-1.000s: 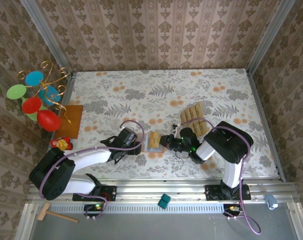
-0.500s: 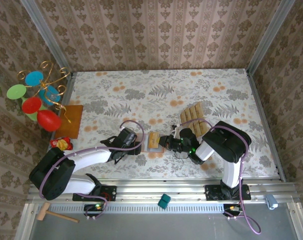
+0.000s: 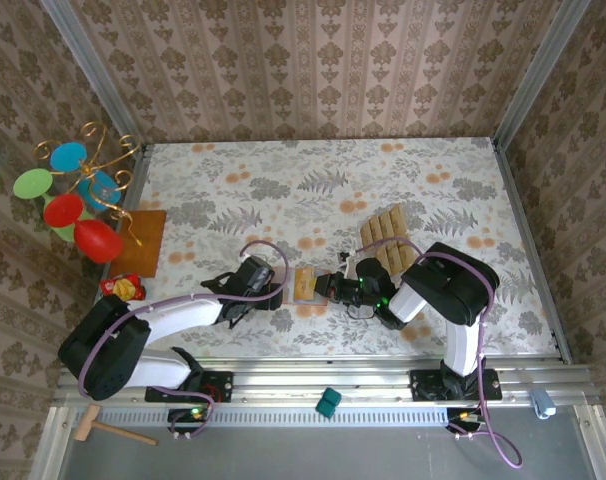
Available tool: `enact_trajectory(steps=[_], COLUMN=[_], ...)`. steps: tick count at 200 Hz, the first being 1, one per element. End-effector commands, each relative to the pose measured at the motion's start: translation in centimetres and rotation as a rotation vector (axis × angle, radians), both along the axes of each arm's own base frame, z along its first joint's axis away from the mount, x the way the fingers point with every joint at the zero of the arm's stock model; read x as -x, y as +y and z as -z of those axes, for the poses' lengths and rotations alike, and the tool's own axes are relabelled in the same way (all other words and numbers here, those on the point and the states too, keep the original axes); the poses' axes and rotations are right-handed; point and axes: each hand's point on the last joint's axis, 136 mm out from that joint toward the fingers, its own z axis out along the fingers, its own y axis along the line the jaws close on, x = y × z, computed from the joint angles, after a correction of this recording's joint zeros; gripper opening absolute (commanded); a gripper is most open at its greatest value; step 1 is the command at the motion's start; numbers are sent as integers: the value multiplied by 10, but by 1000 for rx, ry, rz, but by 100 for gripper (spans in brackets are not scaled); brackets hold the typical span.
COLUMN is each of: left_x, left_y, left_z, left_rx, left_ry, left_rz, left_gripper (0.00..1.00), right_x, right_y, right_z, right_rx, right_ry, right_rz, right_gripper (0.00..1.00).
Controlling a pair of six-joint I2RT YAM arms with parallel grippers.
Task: Put the credit cards into the card holder
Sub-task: Insert the credit card into the card slot.
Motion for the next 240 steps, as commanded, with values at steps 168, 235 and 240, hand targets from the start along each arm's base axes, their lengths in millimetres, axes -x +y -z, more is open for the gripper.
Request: enact_trajectory(steps=[168, 235, 240], left_x=[16, 16, 16], left_y=[17, 17, 17], left_z=[18, 17, 17], left_rx=[-56, -59, -59], left_ry=[64, 62, 60], left_rz=[-23, -21, -22], left_gripper=[86, 86, 86], right_x=[-4, -5, -4], right_y=[1, 9, 9], right_z=[15, 13, 13], right_rx=[2, -14, -15], right_ry=[63, 65, 66], right_rz=[63, 35, 31], right_gripper=[0, 0, 0])
